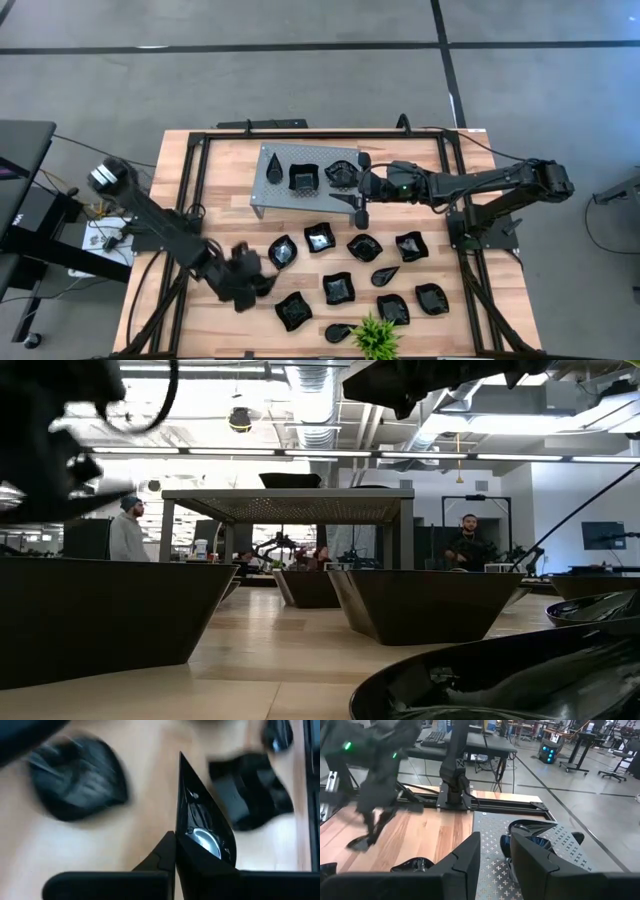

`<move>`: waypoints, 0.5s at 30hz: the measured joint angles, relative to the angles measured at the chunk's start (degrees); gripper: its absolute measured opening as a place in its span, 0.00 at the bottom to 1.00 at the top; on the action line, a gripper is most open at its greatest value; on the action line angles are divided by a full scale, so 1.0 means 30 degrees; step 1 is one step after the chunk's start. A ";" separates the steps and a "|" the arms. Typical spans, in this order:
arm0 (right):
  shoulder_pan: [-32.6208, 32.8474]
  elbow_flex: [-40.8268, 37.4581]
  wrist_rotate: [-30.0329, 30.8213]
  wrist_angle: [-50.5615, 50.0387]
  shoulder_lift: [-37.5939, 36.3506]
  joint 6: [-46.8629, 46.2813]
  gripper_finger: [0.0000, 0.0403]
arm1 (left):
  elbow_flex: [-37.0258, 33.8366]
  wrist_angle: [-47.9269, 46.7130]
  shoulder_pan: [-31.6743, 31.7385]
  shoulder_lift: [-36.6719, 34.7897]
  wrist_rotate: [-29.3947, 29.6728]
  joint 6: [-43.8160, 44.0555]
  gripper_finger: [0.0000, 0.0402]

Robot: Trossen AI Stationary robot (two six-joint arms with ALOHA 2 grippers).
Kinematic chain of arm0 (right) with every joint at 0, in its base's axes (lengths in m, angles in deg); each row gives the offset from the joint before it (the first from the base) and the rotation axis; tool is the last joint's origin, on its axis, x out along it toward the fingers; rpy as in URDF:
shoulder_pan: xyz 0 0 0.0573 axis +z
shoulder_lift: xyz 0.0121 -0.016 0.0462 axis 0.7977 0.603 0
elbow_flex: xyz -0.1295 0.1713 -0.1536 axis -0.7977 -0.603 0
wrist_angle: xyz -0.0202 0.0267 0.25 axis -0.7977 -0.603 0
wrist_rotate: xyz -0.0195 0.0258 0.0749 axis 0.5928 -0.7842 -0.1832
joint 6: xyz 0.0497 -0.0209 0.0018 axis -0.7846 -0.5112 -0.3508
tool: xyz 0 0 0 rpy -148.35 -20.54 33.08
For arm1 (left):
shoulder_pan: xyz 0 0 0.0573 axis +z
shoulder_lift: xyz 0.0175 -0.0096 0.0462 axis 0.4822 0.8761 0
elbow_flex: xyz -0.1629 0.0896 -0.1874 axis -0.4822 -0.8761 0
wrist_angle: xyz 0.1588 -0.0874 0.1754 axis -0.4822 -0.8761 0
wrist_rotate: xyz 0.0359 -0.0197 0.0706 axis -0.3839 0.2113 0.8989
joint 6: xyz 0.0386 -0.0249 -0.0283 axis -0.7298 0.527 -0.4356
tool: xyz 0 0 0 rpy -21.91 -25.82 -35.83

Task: Pick & Place Mini shaped plates
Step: Stack the black drop-shaped plate on top of the black drop-shaped plate on the shelf

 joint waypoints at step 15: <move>0.0000 0.0000 0.0000 0.0036 0.0000 -0.0242 0.25 | 0.0007 -0.1816 1.1309 -1.1309 0.9571 -0.3942 0.01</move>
